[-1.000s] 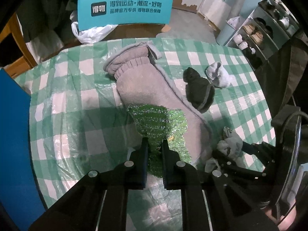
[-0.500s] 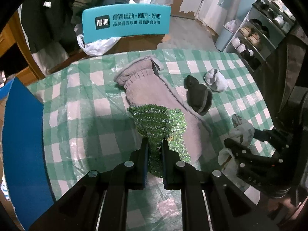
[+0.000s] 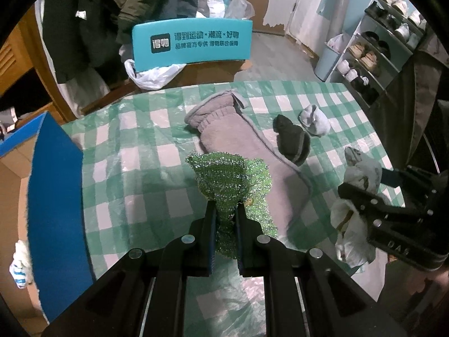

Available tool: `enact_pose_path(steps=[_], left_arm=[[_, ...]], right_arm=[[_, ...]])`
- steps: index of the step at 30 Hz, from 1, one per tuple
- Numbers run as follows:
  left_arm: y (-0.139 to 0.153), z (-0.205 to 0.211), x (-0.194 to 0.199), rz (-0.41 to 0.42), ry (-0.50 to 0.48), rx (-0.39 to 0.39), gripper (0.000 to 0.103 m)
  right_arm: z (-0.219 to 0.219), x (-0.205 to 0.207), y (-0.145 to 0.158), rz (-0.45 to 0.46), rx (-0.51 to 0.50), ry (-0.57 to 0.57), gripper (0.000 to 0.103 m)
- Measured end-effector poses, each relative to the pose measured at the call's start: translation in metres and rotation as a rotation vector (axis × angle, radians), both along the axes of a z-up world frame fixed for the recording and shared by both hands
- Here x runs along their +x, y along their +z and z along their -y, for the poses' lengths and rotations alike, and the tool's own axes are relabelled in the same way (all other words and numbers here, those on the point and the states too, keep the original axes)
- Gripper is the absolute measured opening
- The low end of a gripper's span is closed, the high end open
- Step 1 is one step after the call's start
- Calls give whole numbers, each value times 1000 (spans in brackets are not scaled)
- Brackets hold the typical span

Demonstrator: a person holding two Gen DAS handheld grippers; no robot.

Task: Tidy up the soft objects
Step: 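Carry the green pad with the left tool while the right tool carries the white bundle to the box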

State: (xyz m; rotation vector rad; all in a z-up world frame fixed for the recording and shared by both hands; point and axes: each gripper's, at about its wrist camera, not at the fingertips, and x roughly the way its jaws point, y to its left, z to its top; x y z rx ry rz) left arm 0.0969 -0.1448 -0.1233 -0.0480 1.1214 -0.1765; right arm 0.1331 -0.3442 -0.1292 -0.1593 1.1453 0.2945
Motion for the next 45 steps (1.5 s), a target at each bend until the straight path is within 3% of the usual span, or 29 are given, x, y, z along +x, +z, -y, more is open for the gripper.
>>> enact_pose_path(steps=[26, 45], left_arm=[[34, -36, -35, 75, 36, 49, 12], [57, -70, -49, 115, 98, 65, 12]], right_arm=[[-45, -20, 57, 118, 39, 122, 54], [-84, -24, 76, 147, 39, 202, 54]])
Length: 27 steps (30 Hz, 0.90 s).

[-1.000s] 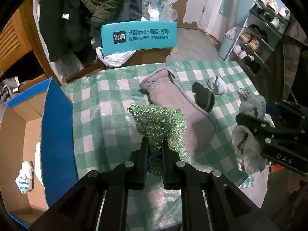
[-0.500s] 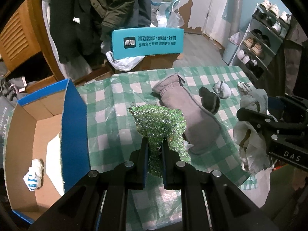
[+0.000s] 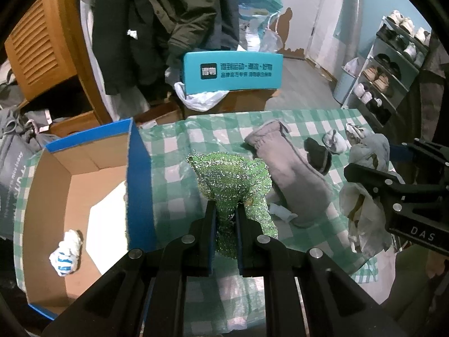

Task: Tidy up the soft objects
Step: 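Carry the green pad with the left tool while the right tool carries the white bundle to the box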

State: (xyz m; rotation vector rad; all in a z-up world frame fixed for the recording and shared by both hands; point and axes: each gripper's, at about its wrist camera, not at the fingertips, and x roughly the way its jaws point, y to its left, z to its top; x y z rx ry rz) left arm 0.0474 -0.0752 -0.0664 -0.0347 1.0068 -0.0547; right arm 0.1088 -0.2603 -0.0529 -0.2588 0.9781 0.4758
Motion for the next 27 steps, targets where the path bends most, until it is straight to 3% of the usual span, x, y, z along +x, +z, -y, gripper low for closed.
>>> enact_pose_path(steps=[27], left_arm=[[24, -69, -22, 53, 113, 12, 12]], right_arm=[[-99, -12, 27, 37, 12, 156, 54]])
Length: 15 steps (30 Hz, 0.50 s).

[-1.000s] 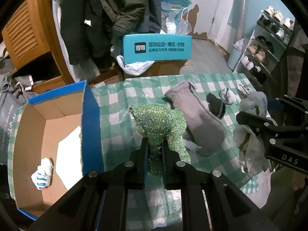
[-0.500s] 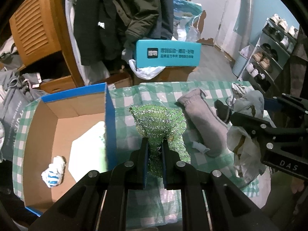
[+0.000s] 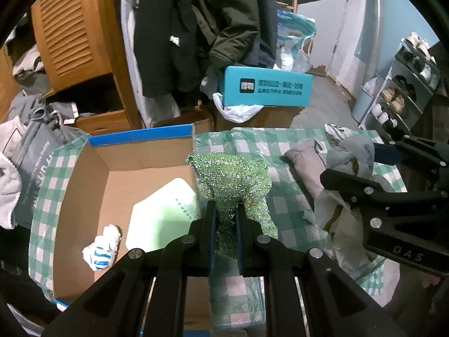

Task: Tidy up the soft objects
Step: 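Carry the green pad with the left tool while the right tool carries the white bundle to the box, then open the left tool over the box while the right tool drops the white bundle inside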

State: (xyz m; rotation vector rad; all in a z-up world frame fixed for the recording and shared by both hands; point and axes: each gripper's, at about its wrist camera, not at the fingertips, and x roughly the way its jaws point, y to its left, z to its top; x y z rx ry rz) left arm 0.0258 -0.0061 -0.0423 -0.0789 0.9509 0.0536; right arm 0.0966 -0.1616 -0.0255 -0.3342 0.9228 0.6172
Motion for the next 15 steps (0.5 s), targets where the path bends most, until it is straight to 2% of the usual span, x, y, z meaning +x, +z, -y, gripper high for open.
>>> enact_pose_path(steps=[15], left_arm=[[1, -49, -15, 13, 92, 3, 12]], right_arm=[[-60, -7, 7, 7, 1, 88, 54]])
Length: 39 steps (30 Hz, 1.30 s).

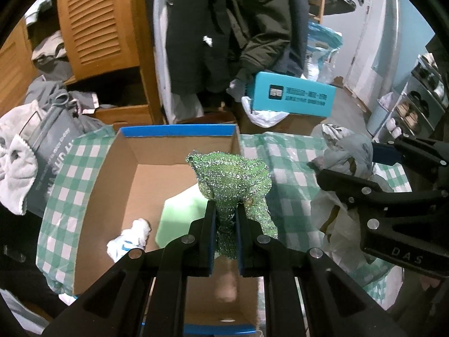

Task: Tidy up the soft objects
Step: 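Open the left tool over the box while the right tool drops the white bundle inside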

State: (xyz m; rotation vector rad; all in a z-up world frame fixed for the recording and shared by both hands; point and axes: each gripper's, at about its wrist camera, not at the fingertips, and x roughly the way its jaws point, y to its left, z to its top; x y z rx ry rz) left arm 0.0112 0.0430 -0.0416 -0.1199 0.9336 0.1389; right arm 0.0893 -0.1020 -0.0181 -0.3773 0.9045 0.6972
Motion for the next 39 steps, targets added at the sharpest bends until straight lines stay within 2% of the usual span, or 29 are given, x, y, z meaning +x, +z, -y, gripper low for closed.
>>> enact_pose_path(steps=[10, 21, 25, 29, 32, 34, 39], left_arm=[[-8, -38, -7, -13, 71, 1, 12], [-23, -69, -10, -46, 132, 23, 12], [-36, -80, -9, -78, 153, 5, 12], [-36, -82, -9, -83, 159, 34, 12], [-34, -85, -10, -78, 169, 44, 16], [-35, -87, -11, -83, 181, 60, 28], [-37, -92, -12, -92, 202, 72, 39]], right_arm=[[-45, -4, 0, 2, -8, 76, 54], [-92, -6, -16, -15, -35, 166, 54], [-103, -5, -23, -41, -39, 185, 54], [-113, -7, -29, -66, -44, 208, 54], [-118, -8, -31, -69, -47, 222, 55], [-120, -8, -33, -76, -51, 227, 57], [-119, -6, -37, -91, -61, 214, 64]])
